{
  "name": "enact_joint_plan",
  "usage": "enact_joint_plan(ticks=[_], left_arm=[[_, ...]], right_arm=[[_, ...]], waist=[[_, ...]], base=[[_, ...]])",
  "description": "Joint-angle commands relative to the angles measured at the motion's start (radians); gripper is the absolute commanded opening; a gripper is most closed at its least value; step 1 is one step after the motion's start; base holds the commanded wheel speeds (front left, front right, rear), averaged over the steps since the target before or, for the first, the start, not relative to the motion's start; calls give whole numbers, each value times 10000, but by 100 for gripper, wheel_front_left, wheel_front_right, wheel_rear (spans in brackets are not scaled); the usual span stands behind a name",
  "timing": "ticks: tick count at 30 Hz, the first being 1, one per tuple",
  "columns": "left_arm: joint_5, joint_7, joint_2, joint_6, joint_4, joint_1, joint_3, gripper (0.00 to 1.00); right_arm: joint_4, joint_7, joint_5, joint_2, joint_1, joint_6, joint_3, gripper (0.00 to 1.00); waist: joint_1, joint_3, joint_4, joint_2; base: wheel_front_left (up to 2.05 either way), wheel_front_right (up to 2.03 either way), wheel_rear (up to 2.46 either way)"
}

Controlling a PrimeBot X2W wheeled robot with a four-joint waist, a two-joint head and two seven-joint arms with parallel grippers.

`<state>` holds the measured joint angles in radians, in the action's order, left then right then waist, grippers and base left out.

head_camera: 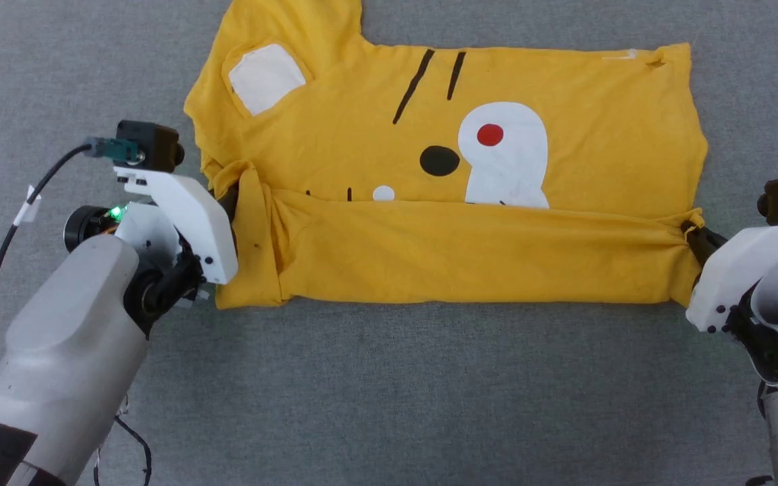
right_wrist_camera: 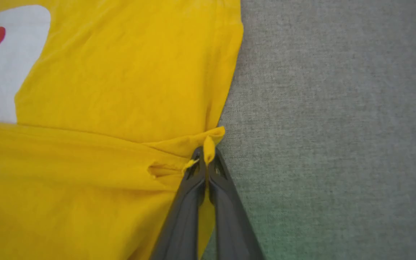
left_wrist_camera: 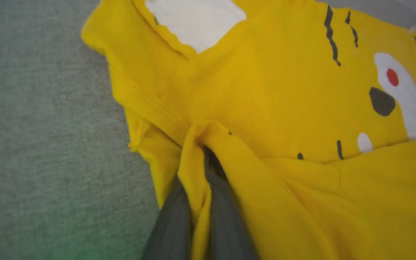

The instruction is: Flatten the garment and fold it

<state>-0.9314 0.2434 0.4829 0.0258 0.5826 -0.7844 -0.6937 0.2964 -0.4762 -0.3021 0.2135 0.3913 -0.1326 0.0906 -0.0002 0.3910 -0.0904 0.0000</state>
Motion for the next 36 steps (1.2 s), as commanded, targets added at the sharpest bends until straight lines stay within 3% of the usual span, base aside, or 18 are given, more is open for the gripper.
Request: enact_joint_plan(ticks=[1,2,3,7,12,16,22,27,36], left_arm=[[-121,449,-145,-114,398,528,-210,15],[-224,490,-181,-170,355,566,-151,46],[-239,421,-193,-217,276,607,-123,100],[157,-1195,-134,-681,-205,897,203,100],[571,-3941,-232,-1383,-938,1916,782,100],[916,-4850,-333,-1830,-1767,2970,949,100],[1189,-5029,-685,-2367,-3078,4454,1207,100],[1031,-4822,-820,-2530,-3051,4899,1153,100],[84,-2826,-1185,-3542,-2355,4762,1282,100]], right_arm=[[59,-215,-27,-135,-4,19,45,4],[-38,-354,-8,-178,-24,19,102,41],[-153,-464,2,-217,-64,19,138,100],[-764,-280,-41,-402,-360,19,321,100],[-1562,1189,1,-703,-1121,19,645,100],[-2067,2523,11,-926,-1983,19,687,100],[-2636,4811,140,-1257,-3051,19,565,100],[-2523,6243,264,-1478,-3463,19,358,100],[-2255,6790,292,-1604,-3586,19,-172,100]], waist=[[2,-60,19,0],[2,-114,40,0],[2,-180,62,0],[2,-556,157,0],[2,-1182,322,0],[2,-1601,446,0],[2,-1957,512,0],[2,-2131,399,0],[2,-2277,-132,0]], base=[[0,0,0],[0,0,0],[0,0,0],[0,0,0],[0,0,0],[0,0,0],[0,0,0],[0,0,0],[0,0,0]])
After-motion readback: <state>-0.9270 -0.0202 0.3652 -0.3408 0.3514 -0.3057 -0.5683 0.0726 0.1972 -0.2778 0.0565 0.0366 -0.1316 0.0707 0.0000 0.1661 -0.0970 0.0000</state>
